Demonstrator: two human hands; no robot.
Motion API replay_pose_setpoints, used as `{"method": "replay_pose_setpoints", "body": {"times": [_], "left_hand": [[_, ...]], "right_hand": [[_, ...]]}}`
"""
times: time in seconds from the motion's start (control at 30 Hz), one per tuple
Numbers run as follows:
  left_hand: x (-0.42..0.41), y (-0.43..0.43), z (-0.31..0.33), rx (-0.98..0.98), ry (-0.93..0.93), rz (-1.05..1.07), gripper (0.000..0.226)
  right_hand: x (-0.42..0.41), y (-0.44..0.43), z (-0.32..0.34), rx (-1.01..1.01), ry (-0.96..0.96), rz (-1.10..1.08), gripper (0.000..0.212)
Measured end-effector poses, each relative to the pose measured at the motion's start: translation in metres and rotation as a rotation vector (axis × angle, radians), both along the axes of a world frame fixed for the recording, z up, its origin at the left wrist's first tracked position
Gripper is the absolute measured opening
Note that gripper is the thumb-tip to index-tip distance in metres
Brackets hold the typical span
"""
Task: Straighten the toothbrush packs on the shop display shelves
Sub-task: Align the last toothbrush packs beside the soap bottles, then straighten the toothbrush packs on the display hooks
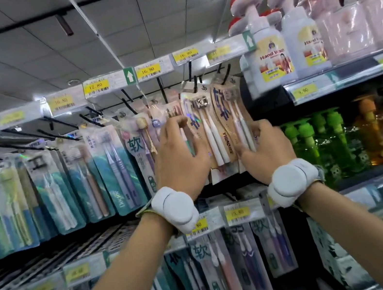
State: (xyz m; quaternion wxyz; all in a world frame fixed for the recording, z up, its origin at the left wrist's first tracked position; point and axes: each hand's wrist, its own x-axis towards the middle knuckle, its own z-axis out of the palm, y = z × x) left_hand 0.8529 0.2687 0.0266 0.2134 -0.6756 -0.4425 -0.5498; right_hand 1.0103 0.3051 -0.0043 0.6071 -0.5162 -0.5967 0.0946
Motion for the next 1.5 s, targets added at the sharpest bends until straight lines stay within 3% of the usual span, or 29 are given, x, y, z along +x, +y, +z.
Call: {"method": "replay_pose_setpoints", "body": {"times": [0.17, 0.3, 0.53, 0.8, 0.9, 1.0, 1.13, 1.23, 1.4, 1.5], "left_hand": [[0.002, -0.012, -0.048, -0.122, -0.069, -0.110, 0.011], [-0.002, -0.019, -0.095, -0.269, -0.205, -0.169, 0.006], [-0.004, -0.046, -0.170, -0.166, -0.352, -0.290, 0.012], [-0.025, -0.031, -0.243, -0.445, -0.534, -0.185, 0.017], [-0.035, -0.015, -0.258, -0.549, -0.579, -0.078, 0.012], [-0.040, -0.004, -0.266, -0.607, -0.565, 0.029, 0.024], [-0.049, 0.011, -0.272, -0.681, -0.503, 0.098, 0.053], [-0.052, 0.020, -0.271, -0.719, -0.482, 0.107, 0.062], [-0.053, 0.027, -0.268, -0.733, -0.457, 0.075, 0.045], [-0.059, 0.031, -0.271, -0.731, -0.503, 0.059, 0.040]], "right_hand": [[-0.009, -0.021, -0.014, -0.009, 0.044, 0.149, 0.014], [-0.019, -0.034, -0.042, -0.067, 0.062, 0.256, 0.002], [-0.032, -0.045, -0.102, -0.248, 0.126, 0.401, 0.019], [-0.057, -0.034, -0.180, -0.522, 0.217, 0.370, 0.027], [-0.070, -0.020, -0.204, -0.536, 0.265, 0.301, 0.023], [-0.076, -0.011, -0.218, -0.535, 0.309, 0.237, 0.009], [-0.079, -0.005, -0.232, -0.582, 0.261, 0.173, 0.029], [-0.086, -0.001, -0.244, -0.592, 0.251, 0.222, 0.034], [-0.094, 0.002, -0.256, -0.561, 0.198, 0.306, 0.029], [-0.100, 0.000, -0.264, -0.492, 0.192, 0.328, 0.015]]}}
